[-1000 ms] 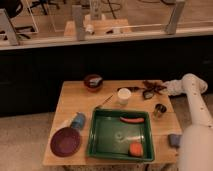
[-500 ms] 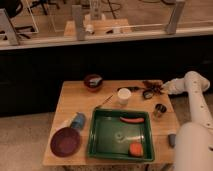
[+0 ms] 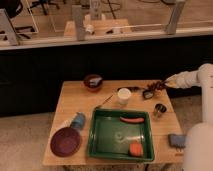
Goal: Place grapes in purple bowl
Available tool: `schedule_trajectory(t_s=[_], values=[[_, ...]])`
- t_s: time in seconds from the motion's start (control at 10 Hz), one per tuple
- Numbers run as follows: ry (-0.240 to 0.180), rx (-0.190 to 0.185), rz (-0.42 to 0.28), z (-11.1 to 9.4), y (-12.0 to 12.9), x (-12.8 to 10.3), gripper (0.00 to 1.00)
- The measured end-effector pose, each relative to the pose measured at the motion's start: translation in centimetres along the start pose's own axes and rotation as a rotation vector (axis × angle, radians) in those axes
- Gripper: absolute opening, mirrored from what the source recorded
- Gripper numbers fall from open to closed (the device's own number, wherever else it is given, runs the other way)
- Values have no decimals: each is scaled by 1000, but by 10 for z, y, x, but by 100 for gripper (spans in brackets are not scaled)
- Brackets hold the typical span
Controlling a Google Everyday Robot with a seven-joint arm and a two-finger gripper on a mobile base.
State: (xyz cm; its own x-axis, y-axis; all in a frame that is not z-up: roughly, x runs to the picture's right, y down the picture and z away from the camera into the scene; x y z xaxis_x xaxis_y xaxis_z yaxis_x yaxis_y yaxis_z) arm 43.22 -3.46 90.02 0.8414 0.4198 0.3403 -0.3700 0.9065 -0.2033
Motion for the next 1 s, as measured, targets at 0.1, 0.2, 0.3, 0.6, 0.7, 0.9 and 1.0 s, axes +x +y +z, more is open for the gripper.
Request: schedule_trajectory(t_s=[0.1, 0.2, 0.3, 0.6, 0.7, 0.9, 1.0], values=[[-31, 11, -10, -22, -7, -11, 0], [-52, 16, -23, -38, -12, -21, 0], [-75, 17, -39, -55, -17, -32, 0], [-117, -32, -137, -101, -14, -71, 0], [-115, -66, -185, -116, -4, -87, 0], [-105, -108, -240, -135, 12, -101, 0], [-104, -115, -250, -137, 14, -105, 0]])
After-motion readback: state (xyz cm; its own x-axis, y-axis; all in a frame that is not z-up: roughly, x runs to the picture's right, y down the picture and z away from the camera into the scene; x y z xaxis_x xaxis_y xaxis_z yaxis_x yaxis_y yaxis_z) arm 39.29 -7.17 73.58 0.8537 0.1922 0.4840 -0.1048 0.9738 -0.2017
